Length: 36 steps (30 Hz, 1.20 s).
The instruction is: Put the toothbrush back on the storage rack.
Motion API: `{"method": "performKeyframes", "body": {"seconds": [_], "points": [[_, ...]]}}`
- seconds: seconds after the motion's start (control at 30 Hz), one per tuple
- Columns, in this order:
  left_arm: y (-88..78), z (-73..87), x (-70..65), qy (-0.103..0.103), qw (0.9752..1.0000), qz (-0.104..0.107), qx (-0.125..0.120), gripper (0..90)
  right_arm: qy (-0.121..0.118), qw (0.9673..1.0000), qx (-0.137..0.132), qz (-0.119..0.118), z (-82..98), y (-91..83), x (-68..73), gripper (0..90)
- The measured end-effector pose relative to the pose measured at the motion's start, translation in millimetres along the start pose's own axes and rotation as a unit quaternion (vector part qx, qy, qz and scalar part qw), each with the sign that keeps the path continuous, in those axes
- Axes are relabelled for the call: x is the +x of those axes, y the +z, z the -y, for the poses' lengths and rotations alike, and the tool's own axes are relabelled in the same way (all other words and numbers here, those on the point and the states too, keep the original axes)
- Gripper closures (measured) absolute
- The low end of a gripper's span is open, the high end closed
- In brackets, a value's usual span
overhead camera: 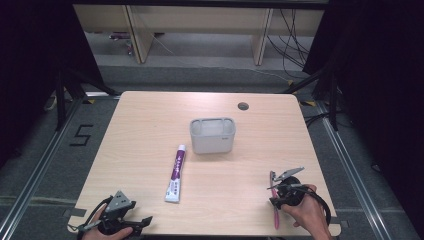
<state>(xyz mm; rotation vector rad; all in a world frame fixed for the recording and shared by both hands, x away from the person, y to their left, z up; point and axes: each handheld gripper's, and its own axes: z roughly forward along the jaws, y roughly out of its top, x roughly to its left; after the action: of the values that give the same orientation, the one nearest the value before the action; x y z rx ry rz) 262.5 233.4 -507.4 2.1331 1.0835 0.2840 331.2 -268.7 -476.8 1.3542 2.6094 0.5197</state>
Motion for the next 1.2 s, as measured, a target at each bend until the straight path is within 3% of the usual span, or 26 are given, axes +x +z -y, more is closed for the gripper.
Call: {"method": "performKeyframes", "body": {"seconds": [0.07, 0.13, 0.17, 0.27, 0.3, 0.33, 0.5, 0.6, 0.67, 0.7, 1.2], "points": [[0.2, 0.2, 0.0, 0.0, 1.0, 0.0, -0.002, 19.0, -0.009, 0.9999, 0.002, 0.005, -0.2, 0.4, -1.1, 60.2], [0.3, 0.2, 0.0, 0.0, 1.0, 0.0, -0.002, 19.1, -0.002, 0.9999, 0.013, 0.0, -0.7, 1.5, 0.3, 61.2], [0.3, 0.3, -0.2, -0.001, 1.0, 0.0, -0.002, 19.1, -0.013, 0.9998, 0.012, -0.006, -1.0, 2.5, -1.0, 61.4], [0.3, 0.3, -0.1, 0.0, 1.0, 0.0, -0.002, 19.1, -0.006, 0.9997, 0.023, -0.001, -1.9, 1.9, 0.0, 63.0], [0.2, 0.3, 0.0, 0.0, 1.0, 0.0, -0.002, 19.1, -0.018, 0.9996, 0.022, 0.0, -2.6, 2.5, -1.5, 63.5], [0.3, 0.3, 0.0, 0.0, 1.0, 0.0, -0.001, 19.1, -0.01, 0.9995, 0.03, -0.004, -3.1, 2.1, -0.2, 64.4], [-0.1, 0.2, 0.1, 0.003, 1.0, 0.0, 0.001, 19.2, -0.021, 0.9983, 0.054, -0.003, -8.0, 1.8, -1.6, 68.3], [0.0, 0.1, 0.0, 0.001, 1.0, 0.0, -0.002, 19.2, -0.051, 0.9972, 0.055, -0.004, -11.4, 3.4, -5.3, 70.9], [-0.1, 0.1, -0.1, 0.001, 1.0, 0.0, -0.002, 19.2, -0.044, 0.9968, 0.066, -0.008, -13.0, 3.0, -3.6, 72.4], [-0.1, 0.1, -0.1, 0.001, 1.0, 0.0, -0.002, 19.2, -0.058, 0.9961, 0.066, -0.008, -14.5, 3.8, -5.0, 73.8], [-0.9, -0.4, -0.7, 0.0, 1.0, 0.001, -0.001, 19.3, -0.077, 0.9918, 0.1, -0.018, -23.0, 5.5, -4.0, 82.0]]}}
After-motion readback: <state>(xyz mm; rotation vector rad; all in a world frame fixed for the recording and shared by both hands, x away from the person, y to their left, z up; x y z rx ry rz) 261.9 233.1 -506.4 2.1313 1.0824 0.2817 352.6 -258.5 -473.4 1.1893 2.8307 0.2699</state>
